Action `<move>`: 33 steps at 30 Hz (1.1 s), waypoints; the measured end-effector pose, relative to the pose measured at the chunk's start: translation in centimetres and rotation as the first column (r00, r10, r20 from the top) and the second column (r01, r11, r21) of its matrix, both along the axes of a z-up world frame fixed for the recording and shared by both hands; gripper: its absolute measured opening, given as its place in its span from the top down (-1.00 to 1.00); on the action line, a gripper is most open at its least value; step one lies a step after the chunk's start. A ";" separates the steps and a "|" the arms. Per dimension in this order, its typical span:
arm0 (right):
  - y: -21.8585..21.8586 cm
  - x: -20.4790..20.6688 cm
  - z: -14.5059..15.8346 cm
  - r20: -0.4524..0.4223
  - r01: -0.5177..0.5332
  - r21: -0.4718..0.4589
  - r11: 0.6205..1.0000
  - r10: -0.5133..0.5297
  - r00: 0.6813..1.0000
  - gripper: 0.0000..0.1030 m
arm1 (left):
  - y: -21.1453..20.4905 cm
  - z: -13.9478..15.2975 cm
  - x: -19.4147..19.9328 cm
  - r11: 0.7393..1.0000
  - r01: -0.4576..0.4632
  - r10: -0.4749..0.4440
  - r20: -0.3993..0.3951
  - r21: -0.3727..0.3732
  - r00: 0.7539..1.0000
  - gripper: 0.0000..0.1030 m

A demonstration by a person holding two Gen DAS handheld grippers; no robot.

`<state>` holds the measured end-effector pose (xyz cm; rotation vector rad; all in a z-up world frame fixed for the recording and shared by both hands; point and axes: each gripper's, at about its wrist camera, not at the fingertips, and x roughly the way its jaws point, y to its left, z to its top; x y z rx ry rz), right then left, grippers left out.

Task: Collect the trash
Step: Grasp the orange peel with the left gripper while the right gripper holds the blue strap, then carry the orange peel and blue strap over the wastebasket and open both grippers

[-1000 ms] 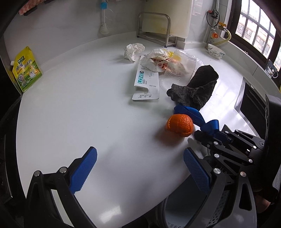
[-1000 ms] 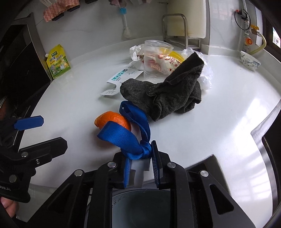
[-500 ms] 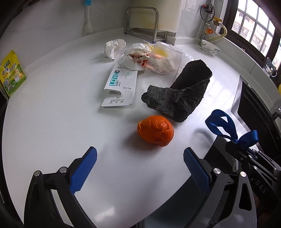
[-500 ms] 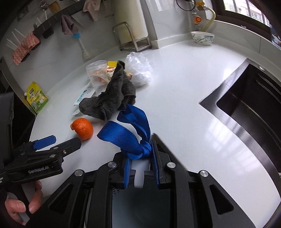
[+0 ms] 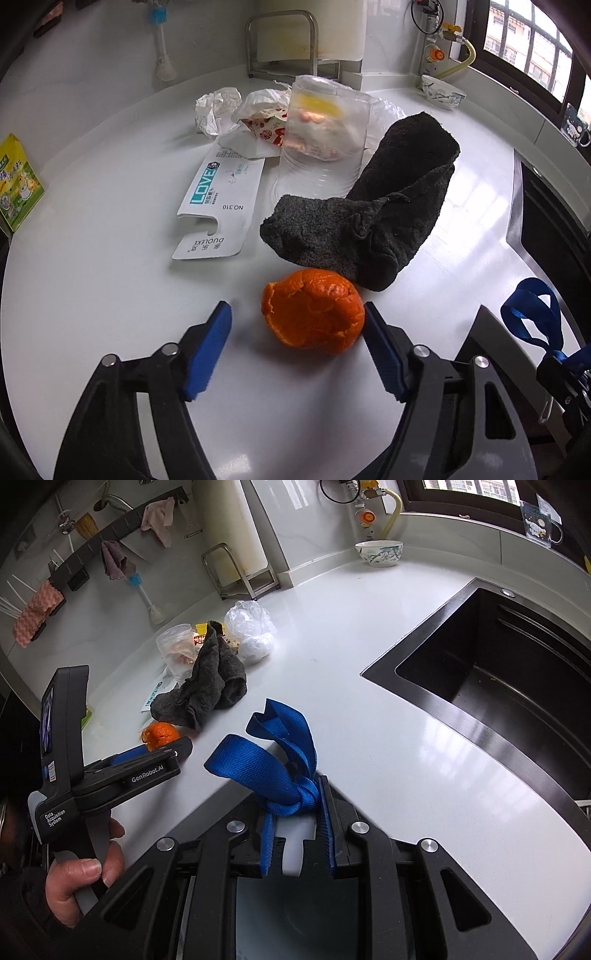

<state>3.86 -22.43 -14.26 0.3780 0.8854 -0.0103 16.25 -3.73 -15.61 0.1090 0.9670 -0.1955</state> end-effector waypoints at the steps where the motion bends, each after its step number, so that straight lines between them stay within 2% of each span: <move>1: 0.0 -0.2 0.0 -0.001 0.003 0.003 1.000 -0.003 1.000 0.60 | 0.1 0.1 -0.1 1.000 0.006 -0.006 -0.004 -0.007 1.000 -0.06; 3: 0.2 -0.4 0.0 -0.005 0.005 0.003 1.000 -0.005 1.000 0.60 | 0.3 0.4 -0.4 0.999 0.018 -0.018 -0.004 -0.029 1.000 0.22; 7: 0.5 -1.3 0.3 -0.007 0.003 0.007 1.000 -0.003 1.000 0.60 | 0.4 0.9 -1.2 0.999 0.025 -0.026 -0.012 -0.030 1.000 0.38; 12: 0.9 -3.0 1.2 -0.015 -0.014 0.015 1.000 0.014 1.000 0.60 | 0.9 2.2 -3.7 0.998 0.053 -0.054 -0.022 -0.032 0.998 0.39; 17: 1.2 -5.4 1.9 -0.037 -0.040 0.023 0.999 0.041 0.998 0.60 | 1.0 3.4 -8.3 0.992 0.127 -0.127 -0.038 0.001 0.991 0.39; 22: 1.3 -8.4 1.7 -0.089 -0.082 0.036 0.996 0.085 0.992 0.60 | 0.8 4.0 -12.5 0.989 0.145 -0.145 -0.074 -0.004 0.987 0.39; 28: 0.8 -11.0 0.1 -0.169 -0.085 0.043 0.995 0.091 0.981 0.60 | -1.0 2.6 -15.8 0.983 0.185 -0.184 -0.143 -0.007 0.973 0.35; 33: 0.2 -11.9 -1.9 -0.212 -0.076 0.076 0.994 0.091 0.973 0.60 | -2.5 1.4 -16.7 0.983 0.185 -0.185 -0.169 -0.013 0.968 0.35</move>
